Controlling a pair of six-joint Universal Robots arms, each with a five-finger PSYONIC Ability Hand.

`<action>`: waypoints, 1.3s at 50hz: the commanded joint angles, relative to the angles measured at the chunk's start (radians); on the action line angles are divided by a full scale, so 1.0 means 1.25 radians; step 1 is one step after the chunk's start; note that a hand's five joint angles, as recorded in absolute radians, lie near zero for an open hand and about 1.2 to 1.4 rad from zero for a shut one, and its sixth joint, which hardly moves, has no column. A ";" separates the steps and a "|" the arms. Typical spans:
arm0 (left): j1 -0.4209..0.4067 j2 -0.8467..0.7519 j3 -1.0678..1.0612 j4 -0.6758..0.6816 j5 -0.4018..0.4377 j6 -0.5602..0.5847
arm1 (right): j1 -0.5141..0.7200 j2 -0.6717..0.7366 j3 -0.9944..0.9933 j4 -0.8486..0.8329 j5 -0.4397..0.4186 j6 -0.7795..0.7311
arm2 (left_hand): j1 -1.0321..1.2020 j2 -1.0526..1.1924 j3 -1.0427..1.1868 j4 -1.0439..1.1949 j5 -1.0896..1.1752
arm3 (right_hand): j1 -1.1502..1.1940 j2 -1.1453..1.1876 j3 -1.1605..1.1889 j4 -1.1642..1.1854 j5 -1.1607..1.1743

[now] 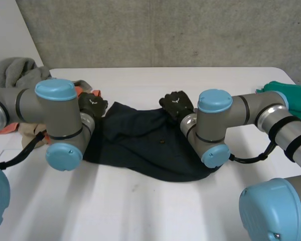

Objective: Fold the laundry.

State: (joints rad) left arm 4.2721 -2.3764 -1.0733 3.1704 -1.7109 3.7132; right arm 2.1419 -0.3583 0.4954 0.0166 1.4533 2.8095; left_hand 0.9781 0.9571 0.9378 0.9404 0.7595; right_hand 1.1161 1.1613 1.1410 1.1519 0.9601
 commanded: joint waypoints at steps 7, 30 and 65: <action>0.014 0.195 0.088 -0.114 0.040 0.019 | -0.032 -0.336 0.186 0.036 -0.002 -0.029 | 0.335 0.351 0.367 0.365 0.370 | 0.224 0.188 0.204 0.196 0.209; 0.022 0.431 0.022 -0.458 0.223 -0.051 | -0.166 -0.673 0.345 0.460 -0.171 -0.165 | 0.335 0.351 0.367 0.365 0.370 | 0.224 0.188 0.204 0.196 0.209; 0.016 0.193 0.334 0.122 0.094 -0.284 | -0.112 -0.473 0.227 -0.400 0.055 -0.012 | 0.335 0.351 0.367 0.365 0.370 | 0.224 0.188 0.204 0.196 0.209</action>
State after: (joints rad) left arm 4.2772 -2.1401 -0.4339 3.3465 -1.5711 3.3387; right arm 2.0154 -0.9762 0.6489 -0.5205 1.5606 2.7878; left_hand 1.1759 1.1985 1.1934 1.2001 0.9930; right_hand 1.1183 1.1740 1.1869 1.1965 1.0173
